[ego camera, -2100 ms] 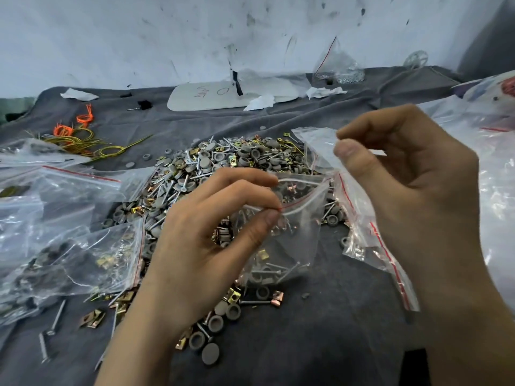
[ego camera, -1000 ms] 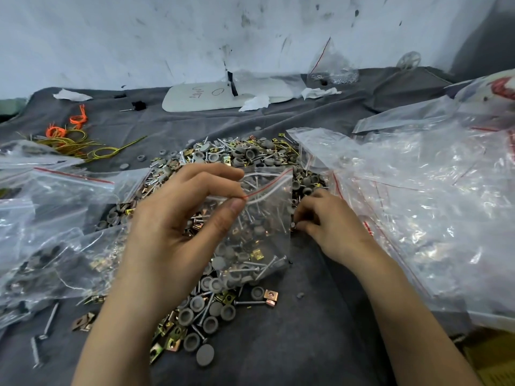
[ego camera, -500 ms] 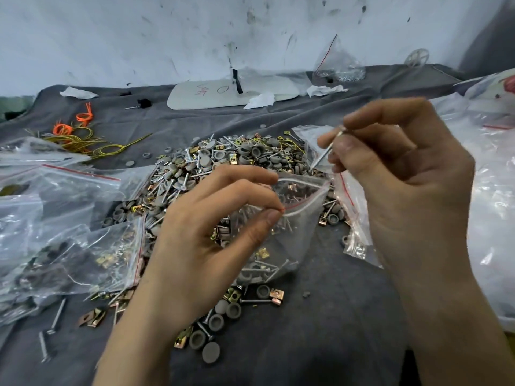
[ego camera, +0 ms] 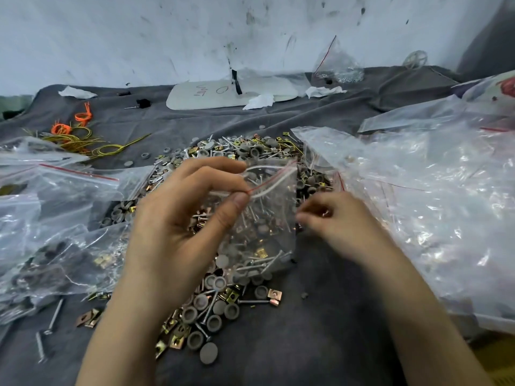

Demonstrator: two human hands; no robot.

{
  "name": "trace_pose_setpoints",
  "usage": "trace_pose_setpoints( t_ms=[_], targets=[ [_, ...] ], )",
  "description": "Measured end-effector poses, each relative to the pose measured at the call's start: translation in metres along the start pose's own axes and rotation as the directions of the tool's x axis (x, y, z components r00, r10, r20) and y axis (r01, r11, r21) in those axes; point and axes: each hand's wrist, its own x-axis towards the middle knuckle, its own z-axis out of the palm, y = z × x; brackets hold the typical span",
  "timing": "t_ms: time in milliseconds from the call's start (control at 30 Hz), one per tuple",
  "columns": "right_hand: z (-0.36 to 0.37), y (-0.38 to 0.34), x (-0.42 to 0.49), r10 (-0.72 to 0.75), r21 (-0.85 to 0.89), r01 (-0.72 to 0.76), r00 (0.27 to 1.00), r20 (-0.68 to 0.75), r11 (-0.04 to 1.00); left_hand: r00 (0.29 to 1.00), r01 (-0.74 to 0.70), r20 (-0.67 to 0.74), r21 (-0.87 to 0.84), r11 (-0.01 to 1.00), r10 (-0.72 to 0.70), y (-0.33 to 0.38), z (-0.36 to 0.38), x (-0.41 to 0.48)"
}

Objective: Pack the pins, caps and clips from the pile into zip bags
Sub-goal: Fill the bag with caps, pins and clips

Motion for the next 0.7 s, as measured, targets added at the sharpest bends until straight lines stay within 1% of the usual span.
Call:
trace_pose_setpoints(
  t_ms=[33, 67, 133, 167, 233, 333, 433, 467, 600, 700],
  targets=[
    [0.009, 0.002, 0.002, 0.026, -0.112, -0.020, 0.998, 0.054, 0.994, 1.000, -0.003, -0.013, 0.009, 1.000, 0.003, -0.001, -0.001, 0.000],
    [0.016, 0.002, 0.002, 0.055, -0.194, -0.041, 0.996, 0.064, 0.980, 1.000, -0.007, -0.026, 0.016, 1.000, 0.007, -0.002, -0.002, 0.000],
    [0.025, -0.001, 0.003, 0.112, -0.293, -0.105, 0.994, 0.006, 0.950, 0.999, -0.013, -0.041, 0.033, 0.999, 0.015, -0.003, -0.004, 0.000],
    [0.028, -0.003, 0.003, 0.111, -0.344, -0.113, 0.994, -0.025, 0.932, 0.999, -0.013, -0.044, 0.040, 0.999, 0.015, -0.003, -0.004, -0.001],
    [0.033, -0.006, 0.001, 0.078, -0.408, -0.088, 0.996, -0.041, 0.909, 0.999, -0.013, -0.043, 0.047, 0.999, 0.015, -0.002, -0.005, -0.001],
    [0.037, -0.009, -0.001, 0.068, -0.368, -0.076, 0.997, -0.035, 0.927, 0.999, -0.015, -0.036, 0.047, 0.999, 0.016, -0.002, -0.006, -0.001],
    [0.029, -0.007, 0.002, 0.041, -0.302, -0.080, 0.990, -0.133, 0.950, 0.999, 0.000, -0.033, 0.035, 0.999, 0.001, -0.001, -0.006, -0.001],
    [0.025, -0.006, 0.003, 0.031, -0.293, -0.071, 0.990, -0.140, 0.953, 0.999, 0.005, -0.032, 0.034, 0.999, -0.004, 0.000, -0.006, -0.001],
    [0.027, -0.003, 0.003, 0.080, -0.332, -0.087, 0.996, -0.035, 0.939, 0.999, 0.015, -0.037, 0.034, 0.999, -0.013, 0.000, -0.007, -0.001],
    [0.036, -0.003, 0.002, 0.073, -0.381, -0.089, 0.996, -0.057, 0.920, 0.999, 0.010, -0.046, 0.035, 0.999, -0.009, 0.000, -0.007, -0.001]
  ],
)
